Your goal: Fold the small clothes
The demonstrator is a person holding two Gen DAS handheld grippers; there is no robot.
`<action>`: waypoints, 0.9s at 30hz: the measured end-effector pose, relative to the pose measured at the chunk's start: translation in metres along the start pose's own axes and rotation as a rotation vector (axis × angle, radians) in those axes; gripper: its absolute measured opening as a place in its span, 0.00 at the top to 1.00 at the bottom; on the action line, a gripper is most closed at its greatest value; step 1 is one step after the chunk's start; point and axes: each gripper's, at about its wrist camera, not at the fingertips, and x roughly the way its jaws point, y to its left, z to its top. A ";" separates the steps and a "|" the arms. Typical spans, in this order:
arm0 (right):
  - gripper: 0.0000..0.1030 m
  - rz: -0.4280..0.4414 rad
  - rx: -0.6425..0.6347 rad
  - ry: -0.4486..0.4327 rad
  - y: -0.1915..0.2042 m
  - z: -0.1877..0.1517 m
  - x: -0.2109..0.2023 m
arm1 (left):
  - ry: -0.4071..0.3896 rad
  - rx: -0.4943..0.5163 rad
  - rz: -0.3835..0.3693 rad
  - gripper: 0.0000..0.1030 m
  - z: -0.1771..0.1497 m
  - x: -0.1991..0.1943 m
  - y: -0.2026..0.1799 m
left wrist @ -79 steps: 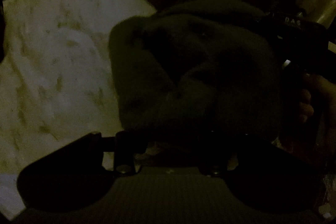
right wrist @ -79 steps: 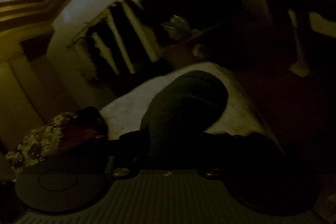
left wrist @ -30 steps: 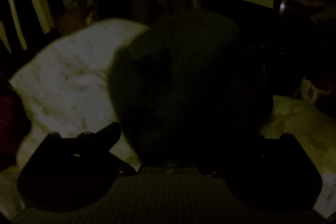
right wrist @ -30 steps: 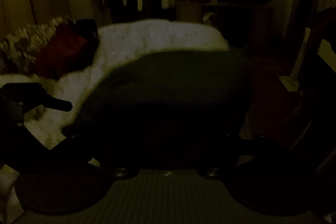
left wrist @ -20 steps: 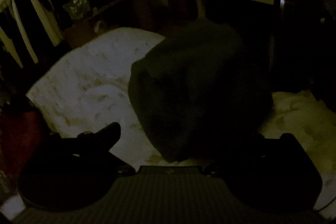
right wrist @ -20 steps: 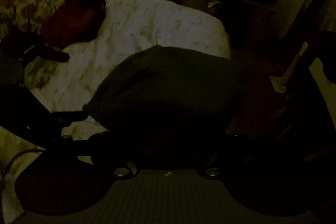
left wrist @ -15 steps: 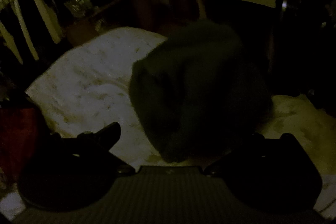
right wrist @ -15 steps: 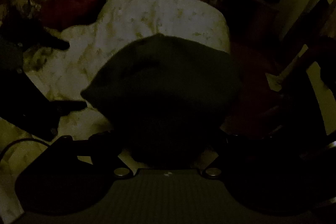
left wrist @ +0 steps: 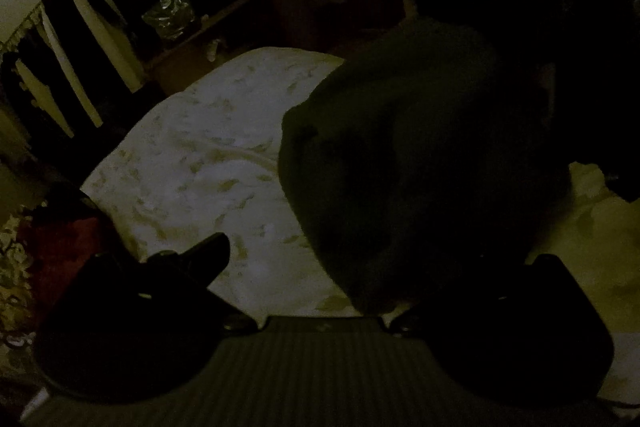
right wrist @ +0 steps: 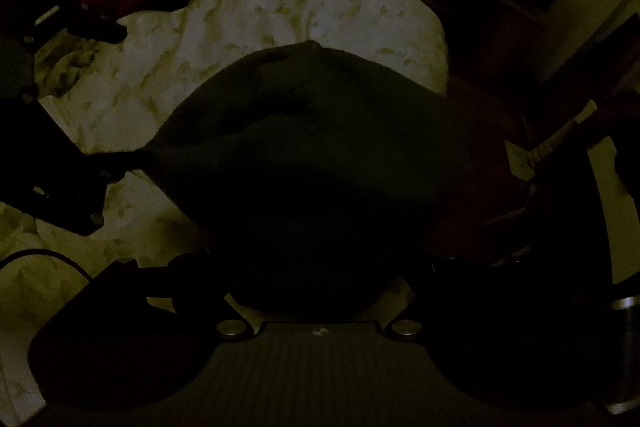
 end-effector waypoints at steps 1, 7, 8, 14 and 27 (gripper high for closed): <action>0.00 0.001 -0.003 0.003 0.000 0.000 0.001 | 0.005 0.006 -0.003 0.00 0.000 0.001 -0.001; 0.00 0.008 -0.010 0.011 0.002 0.001 0.002 | 0.010 0.014 -0.019 0.00 -0.002 0.001 -0.003; 0.00 0.009 -0.010 0.010 0.000 0.001 0.001 | 0.009 0.015 -0.022 0.00 -0.002 0.000 -0.003; 0.00 0.006 -0.009 0.012 0.000 0.000 0.002 | 0.012 0.016 -0.038 0.00 -0.002 0.000 -0.003; 0.00 -0.006 0.009 0.007 -0.004 -0.002 0.002 | 0.007 -0.015 -0.080 0.00 -0.002 -0.004 0.003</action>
